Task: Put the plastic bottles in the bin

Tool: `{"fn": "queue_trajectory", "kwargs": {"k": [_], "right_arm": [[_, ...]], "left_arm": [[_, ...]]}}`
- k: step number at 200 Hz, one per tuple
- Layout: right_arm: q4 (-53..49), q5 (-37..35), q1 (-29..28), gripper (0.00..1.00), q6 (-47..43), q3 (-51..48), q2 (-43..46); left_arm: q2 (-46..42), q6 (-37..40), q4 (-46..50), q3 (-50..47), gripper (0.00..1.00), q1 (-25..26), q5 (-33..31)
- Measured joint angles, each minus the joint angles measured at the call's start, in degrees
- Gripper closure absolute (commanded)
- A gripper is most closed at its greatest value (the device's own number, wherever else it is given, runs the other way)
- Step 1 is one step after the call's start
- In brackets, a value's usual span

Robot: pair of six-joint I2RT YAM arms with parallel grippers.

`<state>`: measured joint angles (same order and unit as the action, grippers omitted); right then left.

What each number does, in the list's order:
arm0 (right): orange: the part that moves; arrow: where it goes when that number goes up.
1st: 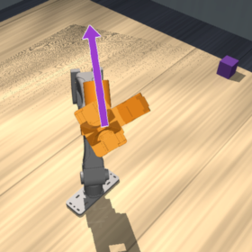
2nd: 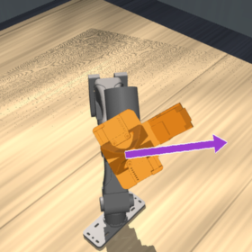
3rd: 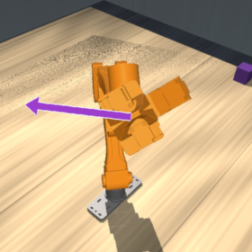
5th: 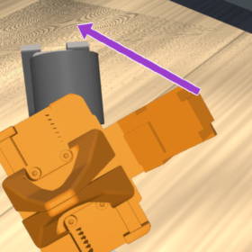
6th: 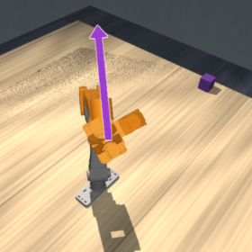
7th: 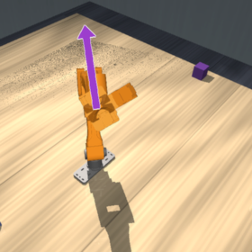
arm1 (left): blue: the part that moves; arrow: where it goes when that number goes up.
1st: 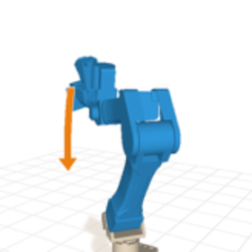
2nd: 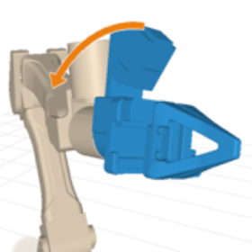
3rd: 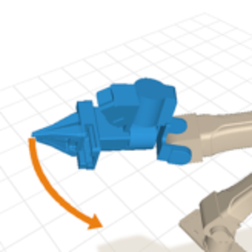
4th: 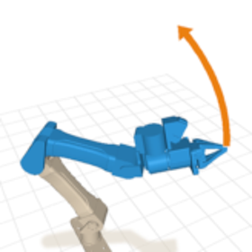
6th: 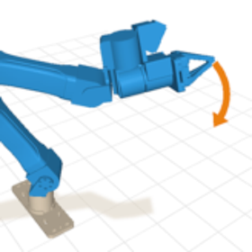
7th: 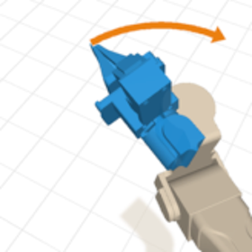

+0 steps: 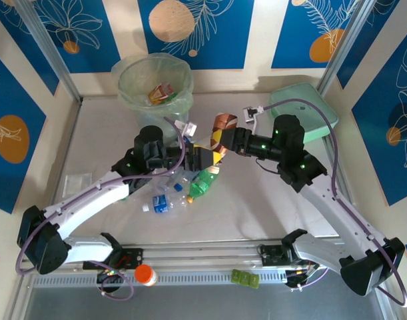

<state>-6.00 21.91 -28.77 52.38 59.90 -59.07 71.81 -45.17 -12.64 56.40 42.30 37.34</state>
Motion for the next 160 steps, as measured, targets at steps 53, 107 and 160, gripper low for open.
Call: {"fn": "queue_trajectory", "kwargs": {"k": [53,107,160], "right_arm": [[0.9,-3.6,-1.6,0.61,0.2,-1.3,1.4],[1.3,-5.7,-1.6,0.59,0.2,-2.6,3.0],[-1.3,-7.8,-1.6,0.01,-1.3,-2.6,3.6]], "left_arm": [[1.6,-2.7,-5.5,0.2,0.46,1.7,2.7],[2.4,-4.2,-8.3,0.3,0.7,2.1,4.6],[2.4,-3.4,-7.7,0.7,0.81,1.5,4.3]]}}
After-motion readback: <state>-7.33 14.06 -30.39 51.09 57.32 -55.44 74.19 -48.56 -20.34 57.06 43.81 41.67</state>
